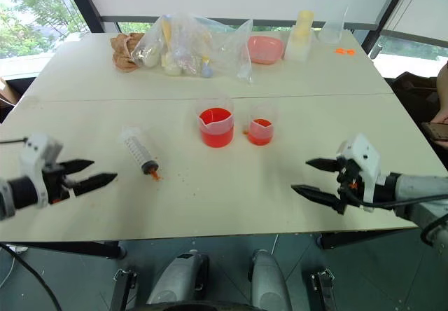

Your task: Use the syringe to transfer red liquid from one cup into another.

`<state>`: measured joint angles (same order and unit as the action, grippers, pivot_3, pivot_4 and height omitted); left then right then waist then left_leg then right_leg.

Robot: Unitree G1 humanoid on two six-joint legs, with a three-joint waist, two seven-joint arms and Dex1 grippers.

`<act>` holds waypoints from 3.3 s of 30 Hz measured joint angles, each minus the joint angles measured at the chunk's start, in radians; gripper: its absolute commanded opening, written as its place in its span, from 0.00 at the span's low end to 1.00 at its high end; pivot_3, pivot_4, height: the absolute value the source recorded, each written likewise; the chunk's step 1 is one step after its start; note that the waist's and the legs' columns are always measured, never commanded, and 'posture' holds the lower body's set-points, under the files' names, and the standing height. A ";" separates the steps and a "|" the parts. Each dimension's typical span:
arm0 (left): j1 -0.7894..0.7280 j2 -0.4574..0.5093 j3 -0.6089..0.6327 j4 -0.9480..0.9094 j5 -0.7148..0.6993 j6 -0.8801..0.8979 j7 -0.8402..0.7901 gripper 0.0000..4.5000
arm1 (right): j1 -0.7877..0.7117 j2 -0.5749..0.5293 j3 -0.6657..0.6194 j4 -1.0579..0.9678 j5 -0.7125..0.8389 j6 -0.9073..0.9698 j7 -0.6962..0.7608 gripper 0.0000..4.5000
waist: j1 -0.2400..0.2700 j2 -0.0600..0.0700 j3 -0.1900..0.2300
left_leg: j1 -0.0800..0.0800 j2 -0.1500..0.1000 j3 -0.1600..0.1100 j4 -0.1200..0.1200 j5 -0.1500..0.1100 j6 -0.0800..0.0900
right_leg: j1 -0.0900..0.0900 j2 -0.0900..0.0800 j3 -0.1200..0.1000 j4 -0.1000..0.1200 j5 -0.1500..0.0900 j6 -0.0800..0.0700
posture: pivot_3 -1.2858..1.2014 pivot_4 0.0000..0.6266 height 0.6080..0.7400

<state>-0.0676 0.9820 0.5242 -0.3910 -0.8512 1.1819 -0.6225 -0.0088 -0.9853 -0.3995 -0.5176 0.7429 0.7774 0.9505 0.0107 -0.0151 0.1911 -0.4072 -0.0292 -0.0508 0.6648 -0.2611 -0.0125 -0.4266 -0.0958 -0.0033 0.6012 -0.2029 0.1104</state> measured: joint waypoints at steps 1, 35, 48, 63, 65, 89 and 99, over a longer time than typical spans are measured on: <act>-0.101 0.000 -0.004 0.030 -0.020 0.101 0.035 0.99 | -0.049 -0.008 0.003 -0.007 0.018 0.000 0.003 0.87 | 0.000 0.000 0.000 | 0.001 0.000 0.000 0.000 0.000 0.000 | 0.001 0.000 0.000 0.001 0.000 0.000 | 0.52 0.24 1.00; -0.807 -0.442 -0.242 0.931 -0.814 0.206 1.811 0.40 | -0.249 0.040 0.293 -0.083 -0.098 -0.216 0.039 0.87 | 0.024 -0.001 -0.004 | 0.005 -0.013 -0.007 -0.001 0.006 -0.010 | 0.000 -0.008 0.001 0.015 -0.001 0.009 | 0.52 0.24 1.00; -1.025 -0.317 -0.434 0.700 -0.262 -0.193 0.840 0.32 | -0.298 0.052 0.174 -0.041 -0.047 -0.158 -0.052 0.87 | 0.028 -0.006 -0.001 | -0.001 -0.012 -0.003 0.000 0.007 -0.012 | -0.002 -0.004 0.000 0.008 -0.001 0.001 | 0.52 0.24 1.00; -1.061 -0.689 -0.607 0.884 0.198 -0.810 -0.112 0.32 | -0.735 0.188 0.258 0.495 -0.504 -0.612 -0.322 0.87 | -0.012 -0.005 -0.001 | 0.000 -0.010 0.000 -0.001 0.006 -0.008 | -0.002 -0.003 0.000 0.009 0.002 0.006 | 0.52 0.24 1.00; -1.050 -0.716 -0.627 0.952 0.258 -0.882 -0.174 0.32 | -0.778 0.222 0.288 0.533 -0.546 -0.660 -0.338 0.87 | -0.021 -0.005 -0.001 | 0.000 -0.010 0.000 -0.001 0.006 -0.008 | -0.002 -0.003 0.000 0.010 0.002 0.006 | 0.52 0.24 1.00; -1.081 -0.759 -0.433 0.899 0.324 -0.885 -0.223 0.32 | -0.819 0.337 0.348 0.638 -0.607 -0.773 -0.329 0.87 | -0.027 -0.003 0.000 | 0.000 -0.010 -0.001 -0.001 0.005 -0.006 | -0.003 -0.002 0.000 0.012 0.003 0.009 | 0.52 0.24 1.00; -0.945 -0.695 -0.482 0.918 0.431 -0.916 -0.320 0.32 | -0.822 0.384 0.363 0.642 -0.622 -0.787 -0.337 0.87 | -0.023 -0.003 0.000 | 0.000 -0.010 -0.001 -0.001 0.005 -0.006 | -0.003 -0.002 0.000 0.012 0.003 0.008 | 0.52 0.24 1.00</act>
<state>-1.0127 0.2872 0.0421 0.5271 -0.4206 0.2656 -0.9428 -0.8310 -0.6010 -0.0363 0.1245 0.1213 -0.0095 0.6136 -0.0121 -0.0184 0.1911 -0.4069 -0.0388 -0.0520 0.6637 -0.2566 -0.0185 -0.4297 -0.0976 -0.0028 0.6135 -0.2001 0.1189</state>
